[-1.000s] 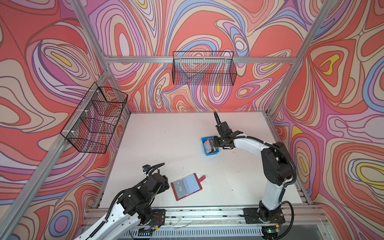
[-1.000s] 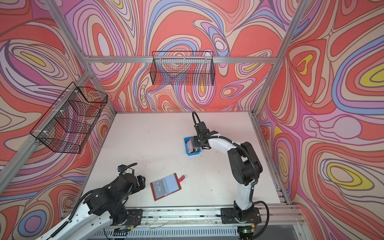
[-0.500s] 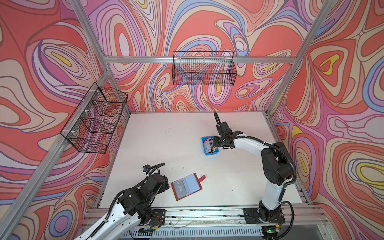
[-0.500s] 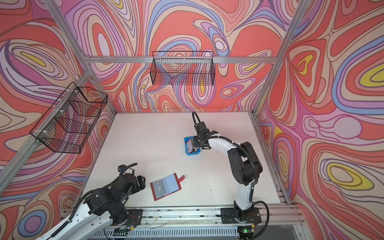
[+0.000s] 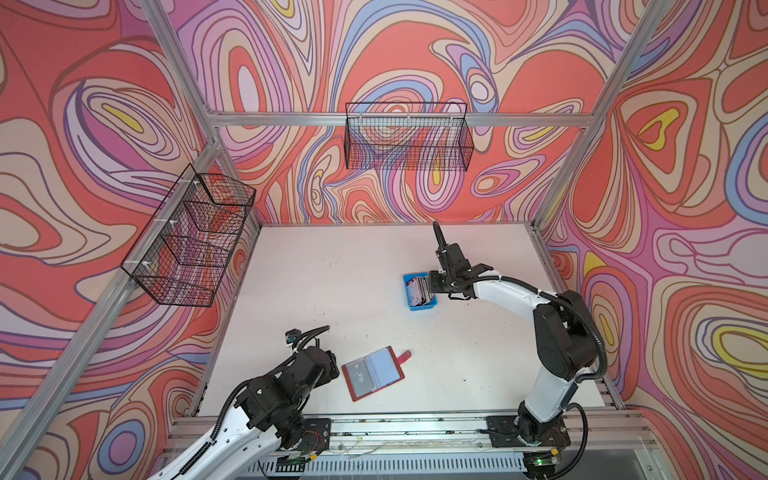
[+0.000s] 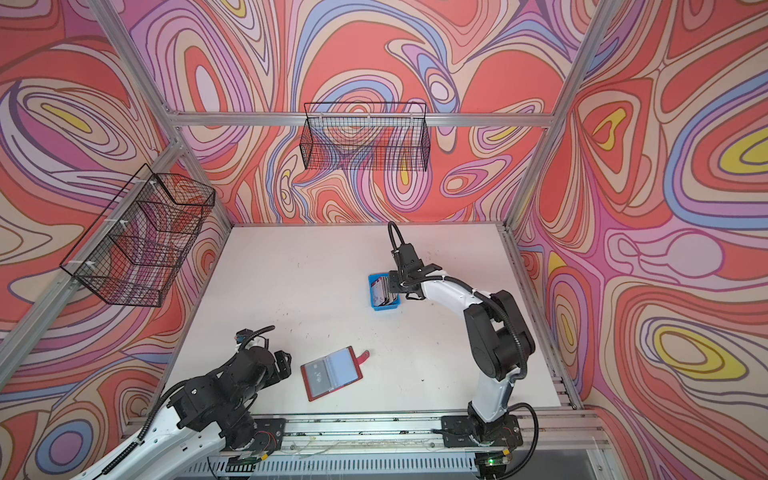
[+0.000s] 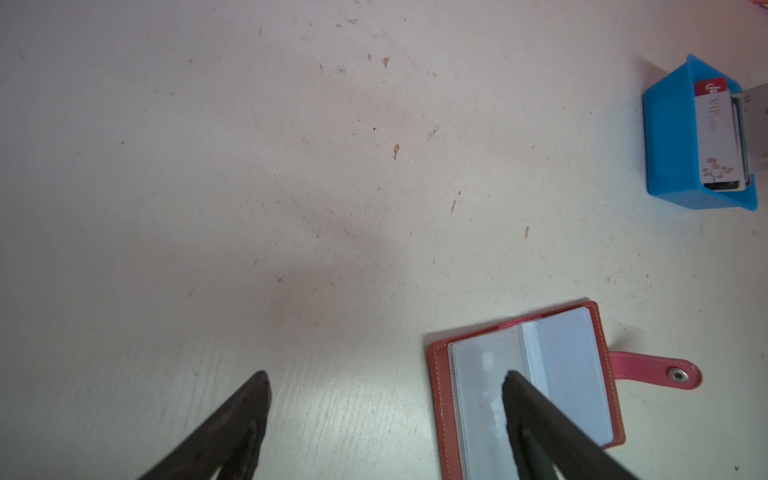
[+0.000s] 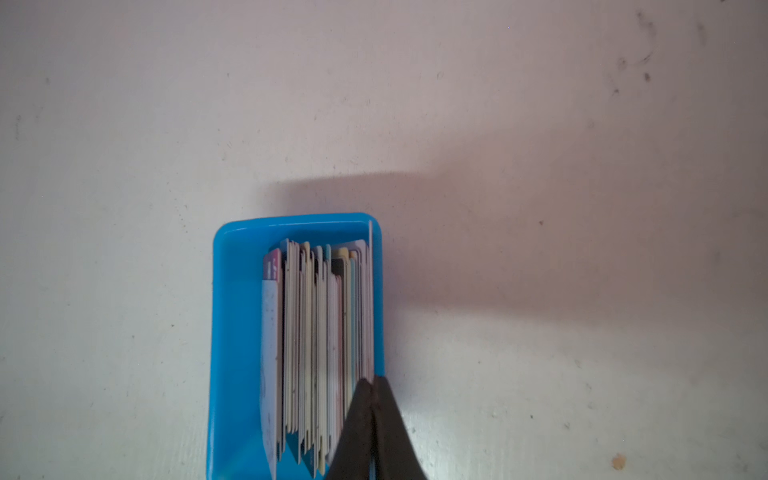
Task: Put the credit cards into the card holder
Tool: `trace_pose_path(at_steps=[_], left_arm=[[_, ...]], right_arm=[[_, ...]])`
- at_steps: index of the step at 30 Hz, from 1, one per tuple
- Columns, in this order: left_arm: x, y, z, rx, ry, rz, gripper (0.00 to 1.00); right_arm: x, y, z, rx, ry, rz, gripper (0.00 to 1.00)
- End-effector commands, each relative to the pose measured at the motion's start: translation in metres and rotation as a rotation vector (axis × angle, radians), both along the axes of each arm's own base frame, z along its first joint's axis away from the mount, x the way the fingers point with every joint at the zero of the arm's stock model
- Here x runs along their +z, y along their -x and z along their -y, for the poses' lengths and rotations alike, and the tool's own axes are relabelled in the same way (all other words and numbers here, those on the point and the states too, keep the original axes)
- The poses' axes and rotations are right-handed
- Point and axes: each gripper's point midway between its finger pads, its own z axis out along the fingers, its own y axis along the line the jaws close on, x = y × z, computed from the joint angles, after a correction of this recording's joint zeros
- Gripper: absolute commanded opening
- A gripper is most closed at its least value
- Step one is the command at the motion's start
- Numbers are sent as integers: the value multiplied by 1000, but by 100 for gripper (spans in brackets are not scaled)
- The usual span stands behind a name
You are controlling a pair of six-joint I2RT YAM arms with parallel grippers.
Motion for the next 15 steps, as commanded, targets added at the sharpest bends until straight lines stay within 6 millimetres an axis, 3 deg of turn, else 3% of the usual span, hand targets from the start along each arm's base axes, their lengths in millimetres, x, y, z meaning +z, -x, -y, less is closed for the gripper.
trace_pose_path(at_steps=[1, 15], left_arm=[[-3, 1, 0, -12, -9, 0, 89], [-3, 1, 1, -18, -5, -3, 90]], right_arm=[[40, -7, 5, -29, -33, 134, 0], [108, 14, 17, -42, -157, 376, 0]])
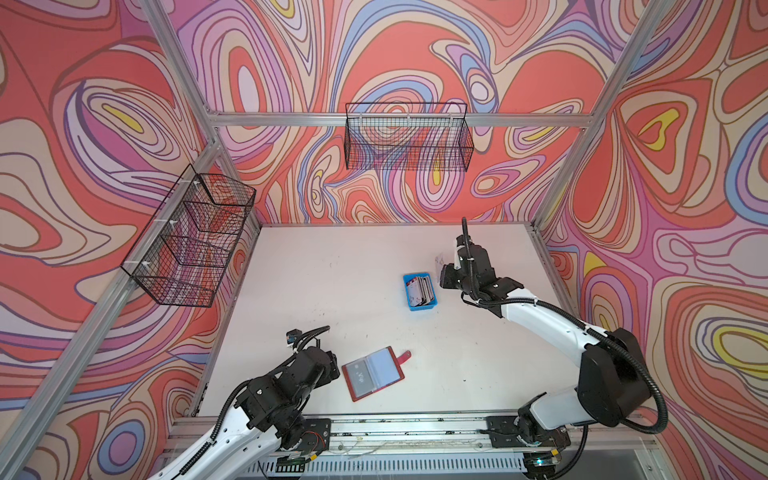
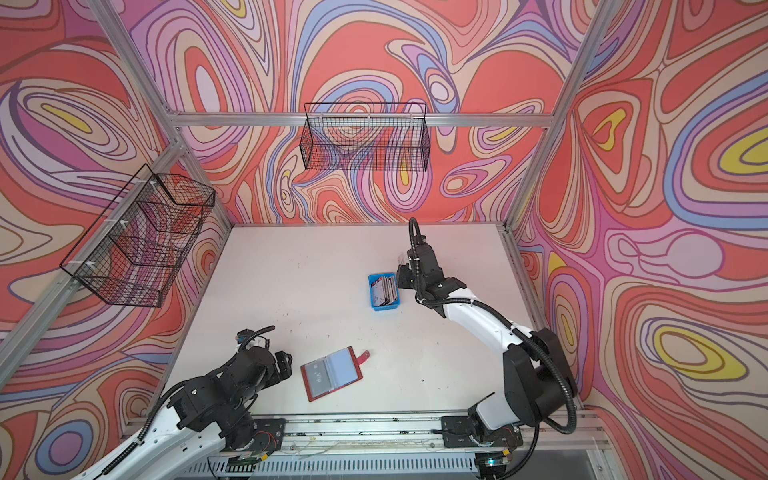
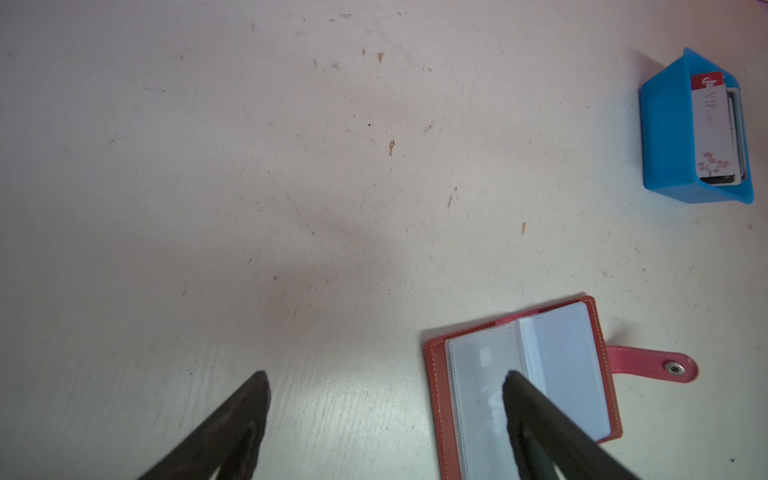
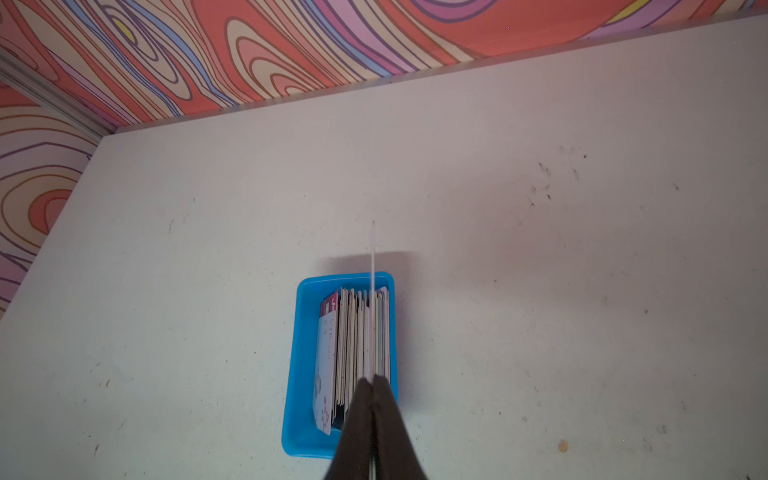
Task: Put the credit cards into the card holder
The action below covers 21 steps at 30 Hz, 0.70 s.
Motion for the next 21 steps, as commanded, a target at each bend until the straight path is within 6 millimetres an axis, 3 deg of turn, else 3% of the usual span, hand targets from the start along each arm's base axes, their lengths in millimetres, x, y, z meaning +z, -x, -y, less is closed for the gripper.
trace_pose_path(at_steps=[1, 8, 12, 16, 21], left_arm=[[-3, 0, -1, -5, -10, 2, 90], [-3, 1, -1, -6, -10, 0, 90], [-5, 4, 2, -19, 6, -18, 90], [-4, 13, 14, -59, 73, -70, 91], [-17, 25, 30, 35, 263, -175, 90]], right_arm=[[26, 0, 1, 5, -45, 102, 0], [58, 25, -22, 185, -152, 243, 0], [64, 34, -33, 251, -186, 277, 0], [64, 45, -47, 254, -245, 200, 0], [67, 97, -90, 313, -373, 118, 0]])
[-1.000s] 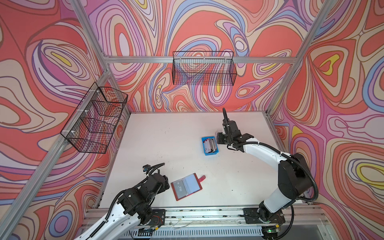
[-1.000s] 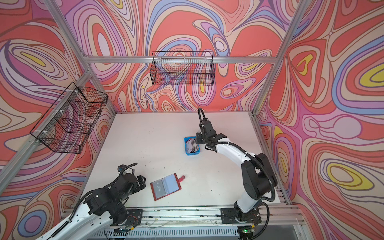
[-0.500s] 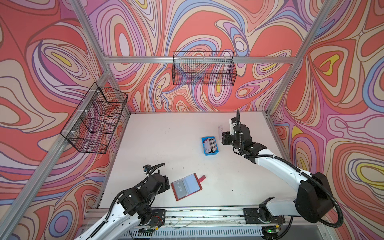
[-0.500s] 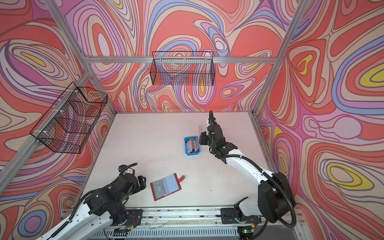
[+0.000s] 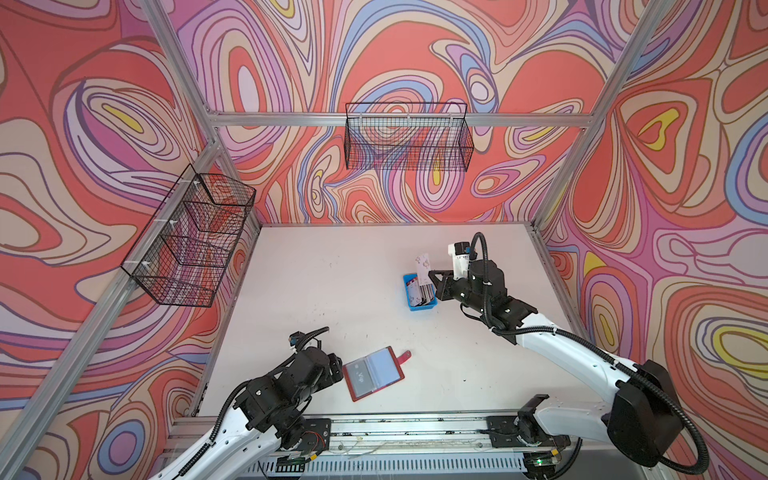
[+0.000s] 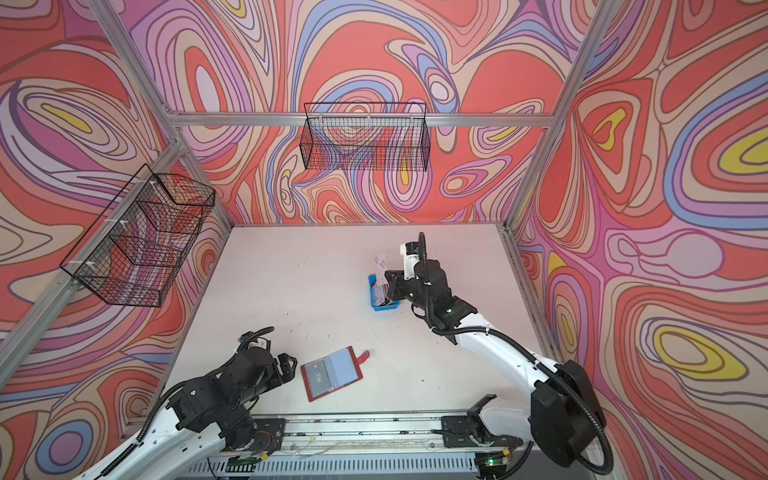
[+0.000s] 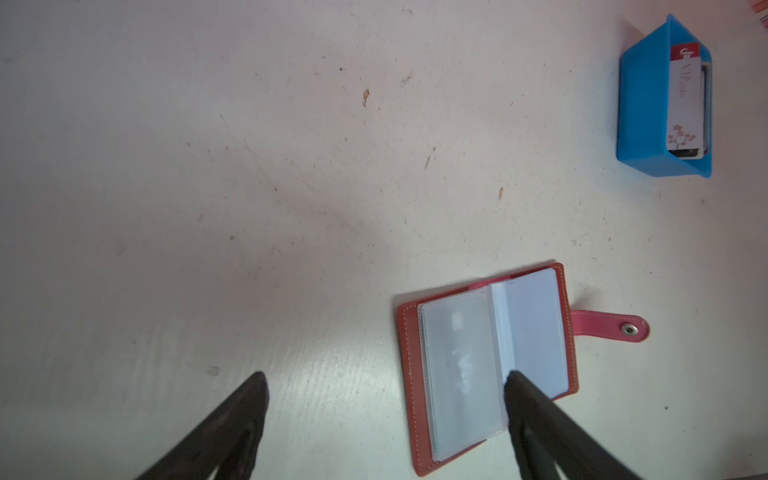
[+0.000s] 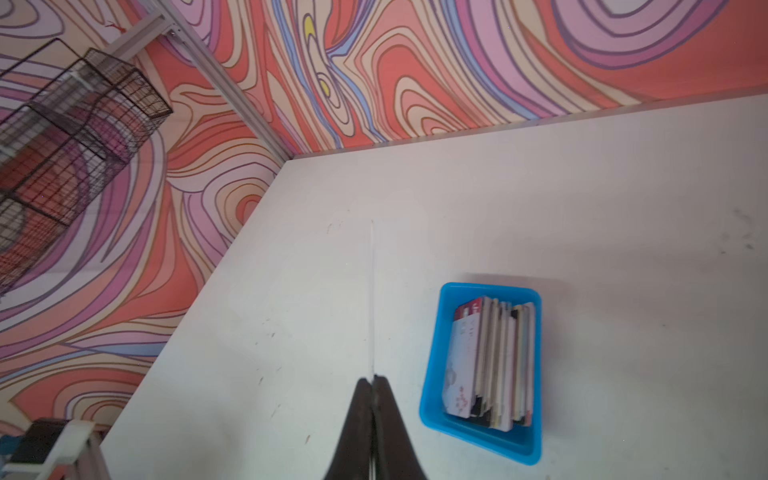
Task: Put the credit cards into the card holder
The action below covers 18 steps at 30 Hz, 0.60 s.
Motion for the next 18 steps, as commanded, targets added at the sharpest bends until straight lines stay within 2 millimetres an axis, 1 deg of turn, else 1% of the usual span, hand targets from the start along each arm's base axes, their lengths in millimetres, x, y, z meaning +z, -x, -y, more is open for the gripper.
trace_pose_path(at_steps=[1, 2, 4, 7, 10, 14, 16, 18], left_arm=[[-13, 14, 17, 41, 154, -110, 90], [-13, 16, 24, 28, 192, -122, 89], [-14, 20, 31, 19, 240, -152, 88], [-19, 27, 32, 24, 265, -186, 87], [-24, 31, 30, 41, 280, -200, 87], [-24, 33, 32, 44, 306, -204, 87], [-24, 33, 32, 41, 309, -205, 87], [-25, 32, 35, 32, 315, -207, 87]], right_arm=[[9, 43, -29, 67, -106, -52, 0], [3, 57, -37, 82, -125, -73, 0], [-10, 85, -48, 117, -174, -104, 0], [-30, 115, -57, 156, -226, -126, 0], [-53, 136, -64, 167, -248, -167, 0], [-82, 163, -86, 199, -205, -219, 0], [-96, 173, -96, 203, -182, -260, 0], [-108, 180, -102, 213, -199, -306, 0]])
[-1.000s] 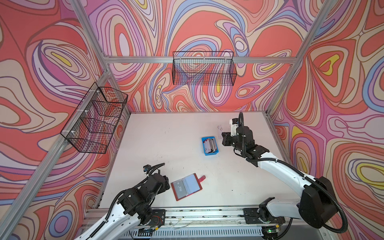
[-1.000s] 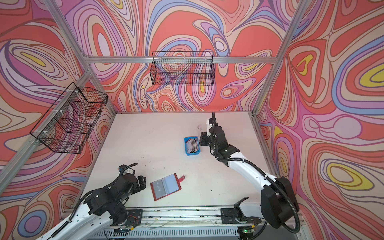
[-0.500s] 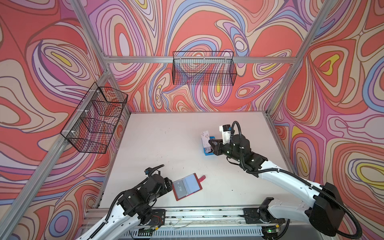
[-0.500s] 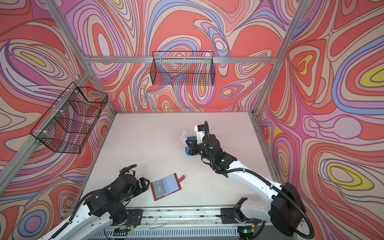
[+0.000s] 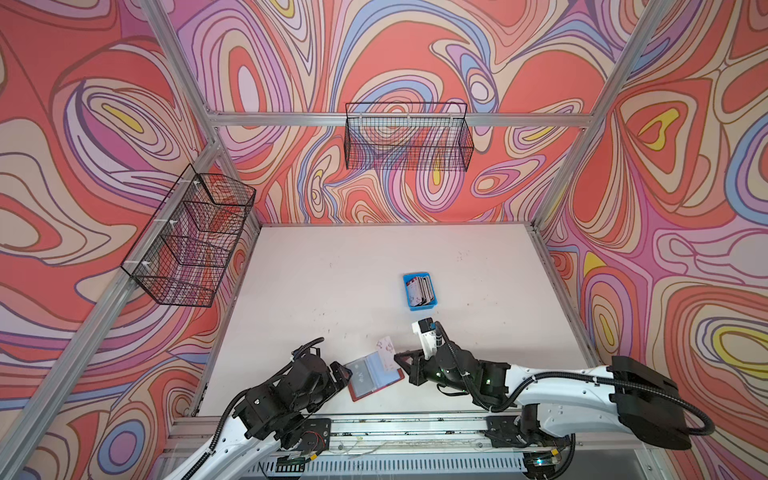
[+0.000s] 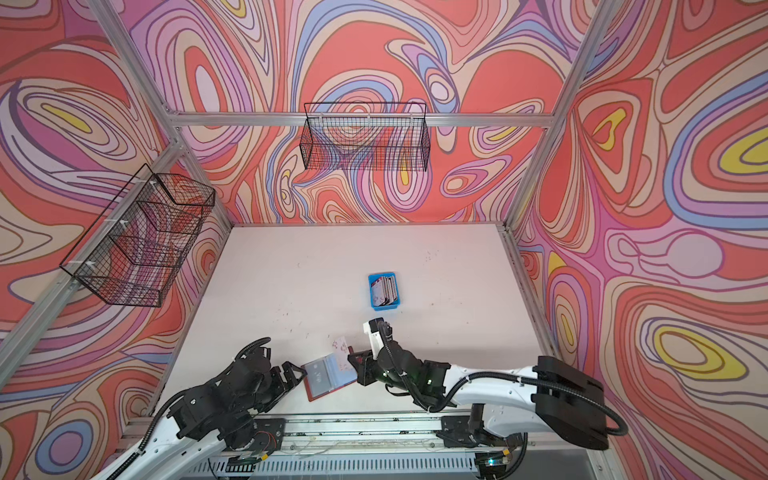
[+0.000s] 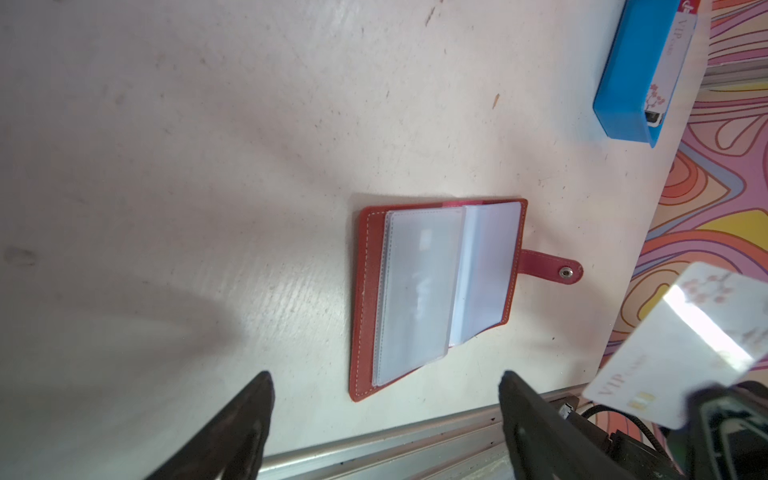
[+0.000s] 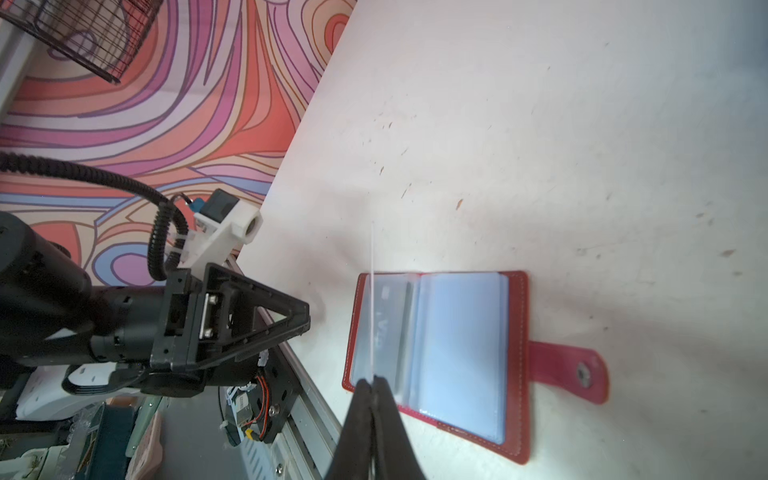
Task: Put the credit cards into the card holder
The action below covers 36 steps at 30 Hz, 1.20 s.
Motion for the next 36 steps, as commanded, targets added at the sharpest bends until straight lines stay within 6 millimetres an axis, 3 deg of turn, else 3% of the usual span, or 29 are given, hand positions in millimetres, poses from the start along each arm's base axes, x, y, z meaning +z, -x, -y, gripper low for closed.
trace_pose_path(at_steps=[1, 7, 21, 36], left_arm=[[-8, 3, 4, -2, 18, -30, 87], [-18, 1, 16, -40, 40, -47, 86], [-35, -4, 31, -67, 57, -70, 85], [-40, -7, 27, -55, 22, -68, 85]], right_arm=[[-1, -1, -9, -61, -94, -64, 0], [-23, 4, -12, -72, -93, -114, 0], [-54, 7, -23, -78, -24, -161, 0], [-63, 3, -22, -106, 7, -161, 0]])
